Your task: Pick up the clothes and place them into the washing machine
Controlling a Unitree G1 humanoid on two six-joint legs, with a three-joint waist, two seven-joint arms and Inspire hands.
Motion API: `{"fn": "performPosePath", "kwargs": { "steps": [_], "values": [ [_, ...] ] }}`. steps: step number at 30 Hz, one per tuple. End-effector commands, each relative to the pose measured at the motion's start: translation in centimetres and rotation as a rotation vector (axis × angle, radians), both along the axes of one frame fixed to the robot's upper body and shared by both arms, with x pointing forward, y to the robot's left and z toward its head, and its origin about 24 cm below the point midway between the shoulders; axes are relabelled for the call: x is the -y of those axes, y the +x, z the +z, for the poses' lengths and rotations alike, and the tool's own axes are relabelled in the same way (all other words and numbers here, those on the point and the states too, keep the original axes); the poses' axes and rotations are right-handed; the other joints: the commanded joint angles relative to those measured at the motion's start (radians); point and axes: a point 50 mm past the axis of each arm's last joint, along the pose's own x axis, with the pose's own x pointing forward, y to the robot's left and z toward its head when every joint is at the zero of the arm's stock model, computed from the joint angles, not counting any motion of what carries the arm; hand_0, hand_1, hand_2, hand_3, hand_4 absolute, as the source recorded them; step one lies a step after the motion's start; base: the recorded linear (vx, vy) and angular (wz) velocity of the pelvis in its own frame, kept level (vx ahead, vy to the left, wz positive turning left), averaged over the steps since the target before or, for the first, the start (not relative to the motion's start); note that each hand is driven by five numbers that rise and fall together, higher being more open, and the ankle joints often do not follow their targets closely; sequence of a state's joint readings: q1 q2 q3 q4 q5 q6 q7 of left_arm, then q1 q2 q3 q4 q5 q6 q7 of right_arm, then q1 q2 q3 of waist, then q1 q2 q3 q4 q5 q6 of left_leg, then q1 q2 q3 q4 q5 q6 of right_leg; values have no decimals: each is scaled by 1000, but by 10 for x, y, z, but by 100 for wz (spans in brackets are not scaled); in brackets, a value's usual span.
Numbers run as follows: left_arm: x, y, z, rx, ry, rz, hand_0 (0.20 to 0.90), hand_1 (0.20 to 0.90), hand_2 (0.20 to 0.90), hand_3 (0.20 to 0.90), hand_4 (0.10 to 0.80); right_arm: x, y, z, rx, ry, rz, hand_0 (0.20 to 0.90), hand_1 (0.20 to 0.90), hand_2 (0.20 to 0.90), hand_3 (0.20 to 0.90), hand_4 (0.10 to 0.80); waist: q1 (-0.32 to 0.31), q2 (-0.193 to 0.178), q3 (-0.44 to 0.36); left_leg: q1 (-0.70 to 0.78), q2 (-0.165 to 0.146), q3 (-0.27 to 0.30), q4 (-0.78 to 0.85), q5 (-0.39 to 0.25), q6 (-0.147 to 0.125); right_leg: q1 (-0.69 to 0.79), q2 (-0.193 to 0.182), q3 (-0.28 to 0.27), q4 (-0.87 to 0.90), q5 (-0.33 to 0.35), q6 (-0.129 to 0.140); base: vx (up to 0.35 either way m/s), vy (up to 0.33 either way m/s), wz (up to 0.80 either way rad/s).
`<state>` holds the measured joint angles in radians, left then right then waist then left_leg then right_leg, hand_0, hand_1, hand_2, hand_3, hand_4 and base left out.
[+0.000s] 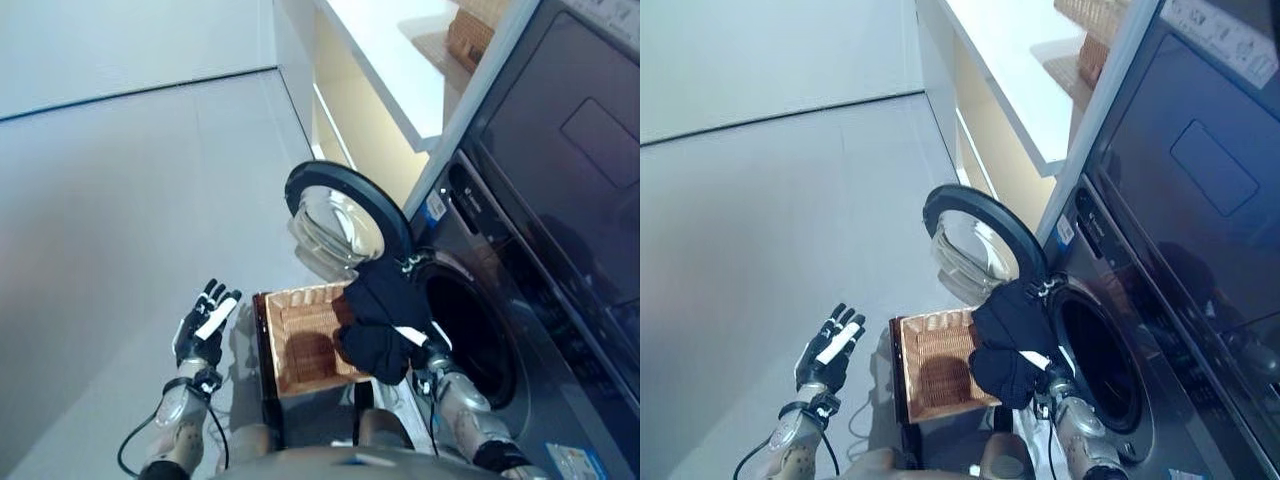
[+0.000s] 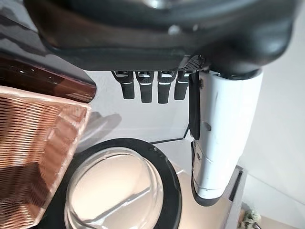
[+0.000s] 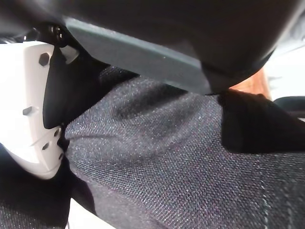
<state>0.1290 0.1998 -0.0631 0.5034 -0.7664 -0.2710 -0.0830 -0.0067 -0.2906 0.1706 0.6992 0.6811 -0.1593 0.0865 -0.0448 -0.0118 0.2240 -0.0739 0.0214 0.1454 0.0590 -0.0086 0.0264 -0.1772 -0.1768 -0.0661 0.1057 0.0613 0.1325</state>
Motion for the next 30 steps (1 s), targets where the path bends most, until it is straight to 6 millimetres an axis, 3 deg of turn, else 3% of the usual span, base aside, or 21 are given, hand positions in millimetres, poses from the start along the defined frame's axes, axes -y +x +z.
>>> {"fn": "performPosePath", "kwargs": {
  "steps": [1, 12, 30],
  "values": [
    [-9, 24, 46, 268, 30, 17, 900, 900, 900, 900, 800, -2, 45, 38, 250, 45, -78, 200, 200, 200, 200, 300, 4, -49, -17, -148, 30, -50, 215, -49, -79, -83, -72, 31, 63, 78, 44, -112, 6, 5],
    [-9, 30, 53, 293, 23, 22, 900, 900, 900, 900, 800, 1, 57, 48, 308, 149, -189, 200, 200, 200, 200, 300, -1, -37, 3, -372, 44, -67, 439, -108, -72, -303, -64, 61, 272, 16, 10, -80, 2, 4],
    [-8, 27, 57, 305, 3, 43, 900, 900, 900, 900, 800, 7, 66, 56, 379, 294, -395, 200, 200, 200, 200, 300, 2, 10, -2, -563, 60, -79, 591, -155, -68, -517, -38, 89, 461, -58, -21, -15, -7, 0]
  ]
}}
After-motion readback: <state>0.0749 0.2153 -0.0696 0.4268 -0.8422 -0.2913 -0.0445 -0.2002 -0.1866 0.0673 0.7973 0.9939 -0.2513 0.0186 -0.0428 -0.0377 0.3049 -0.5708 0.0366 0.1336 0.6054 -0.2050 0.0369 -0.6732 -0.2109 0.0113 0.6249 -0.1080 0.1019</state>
